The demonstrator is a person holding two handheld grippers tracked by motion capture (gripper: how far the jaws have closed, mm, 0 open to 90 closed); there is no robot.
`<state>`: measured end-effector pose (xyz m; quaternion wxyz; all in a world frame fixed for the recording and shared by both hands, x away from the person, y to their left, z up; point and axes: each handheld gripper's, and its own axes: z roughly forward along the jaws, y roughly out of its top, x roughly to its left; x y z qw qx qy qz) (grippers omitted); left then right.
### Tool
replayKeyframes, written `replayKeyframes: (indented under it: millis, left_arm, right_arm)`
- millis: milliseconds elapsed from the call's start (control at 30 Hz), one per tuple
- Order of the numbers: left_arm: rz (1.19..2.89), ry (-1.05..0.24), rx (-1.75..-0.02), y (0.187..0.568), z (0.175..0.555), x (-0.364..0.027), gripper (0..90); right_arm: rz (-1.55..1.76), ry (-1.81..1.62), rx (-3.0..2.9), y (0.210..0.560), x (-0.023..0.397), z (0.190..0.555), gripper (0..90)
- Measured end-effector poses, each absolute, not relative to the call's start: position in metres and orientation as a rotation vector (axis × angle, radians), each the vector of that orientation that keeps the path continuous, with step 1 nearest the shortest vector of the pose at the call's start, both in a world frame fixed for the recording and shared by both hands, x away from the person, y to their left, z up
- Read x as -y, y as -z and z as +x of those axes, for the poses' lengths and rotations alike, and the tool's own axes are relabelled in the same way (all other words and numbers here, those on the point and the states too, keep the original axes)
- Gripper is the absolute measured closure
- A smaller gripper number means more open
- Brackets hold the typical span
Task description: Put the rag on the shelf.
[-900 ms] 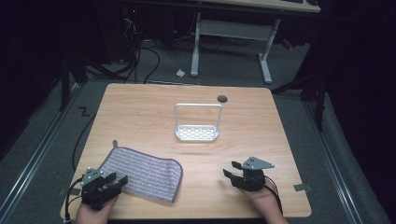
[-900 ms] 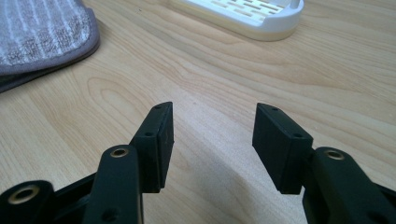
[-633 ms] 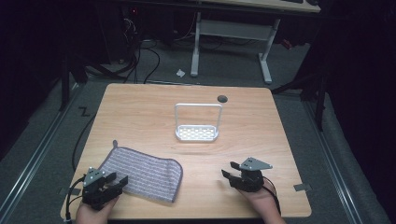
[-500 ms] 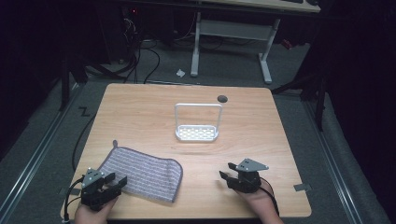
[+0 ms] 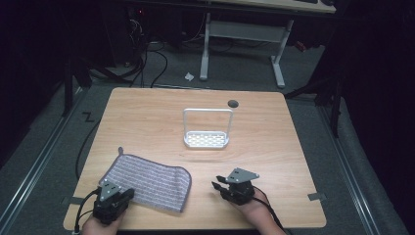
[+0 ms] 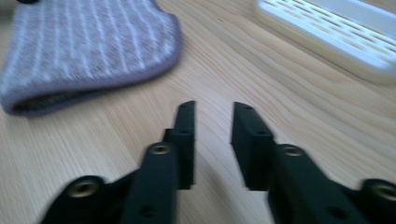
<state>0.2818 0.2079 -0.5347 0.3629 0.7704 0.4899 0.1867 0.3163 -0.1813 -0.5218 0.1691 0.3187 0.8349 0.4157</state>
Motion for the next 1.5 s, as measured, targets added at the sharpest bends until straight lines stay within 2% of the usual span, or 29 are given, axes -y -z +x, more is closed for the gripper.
replayKeyframes:
  millis: [33,67,133,167,267,400,633,733,967,1000,1033,1200,1333,1367,1500]
  left_arm:
    - [1.986,-0.474,-1.263,0.535,0.283,-0.208,90.0]
    - [1.986,-0.474,-1.263,0.535,0.283,-0.208,90.0]
    - [1.978,-0.468,-1.262,0.536,0.284,-0.209,90.0]
    - [1.978,-0.468,-1.262,0.536,0.284,-0.209,90.0]
    - [1.969,-0.458,-1.263,0.537,0.285,-0.210,90.0]
    - [1.954,-0.446,-1.268,0.538,0.287,-0.211,90.0]
    - [1.937,-0.415,-1.274,0.538,0.302,-0.202,90.0]
    - [1.957,-0.386,-1.219,0.538,0.316,-0.180,89.8]
    - [1.975,-0.394,-1.172,0.538,0.334,-0.157,89.0]
    - [1.962,-0.401,-1.187,0.537,0.334,-0.156,87.9]
    - [1.945,-0.406,-1.197,0.533,0.330,-0.154,81.2]
    - [1.929,-0.365,-1.140,0.526,0.307,-0.143,71.5]
    - [1.994,-0.335,-1.126,0.534,0.300,-0.133,69.6]
    - [1.994,-0.335,-1.126,0.534,0.300,-0.133,69.7]
    - [1.978,-0.297,-1.131,0.537,0.300,-0.137,69.4]
  right_arm:
    - [0.880,-1.187,-2.390,0.519,0.167,0.322,89.6]
    - [0.880,-1.187,-2.390,0.519,0.167,0.322,89.6]
    - [0.819,-1.183,-2.423,0.514,0.136,0.336,90.0]
    - [0.819,-1.183,-2.423,0.514,0.136,0.336,90.0]
    - [0.777,-1.159,-2.456,0.518,0.099,0.353,90.0]
    - [0.776,-1.085,-2.516,0.533,0.084,0.362,90.0]
    - [0.749,-1.078,-2.542,0.534,0.100,0.337,90.0]
    - [0.771,-1.069,-2.540,0.533,0.129,0.309,90.0]
    - [0.843,-1.092,-2.505,0.535,0.168,0.276,90.0]
    - [0.843,-1.090,-2.504,0.534,0.168,0.275,90.0]
    - [0.838,-1.110,-2.501,0.531,0.167,0.274,87.6]
    - [0.821,-1.152,-2.468,0.519,0.159,0.288,85.9]
    - [0.833,-1.147,-2.459,0.516,0.133,0.327,86.0]
    - [0.833,-1.147,-2.459,0.516,0.133,0.327,86.0]
    - [0.861,-1.056,-2.505,0.533,0.114,0.351,86.4]
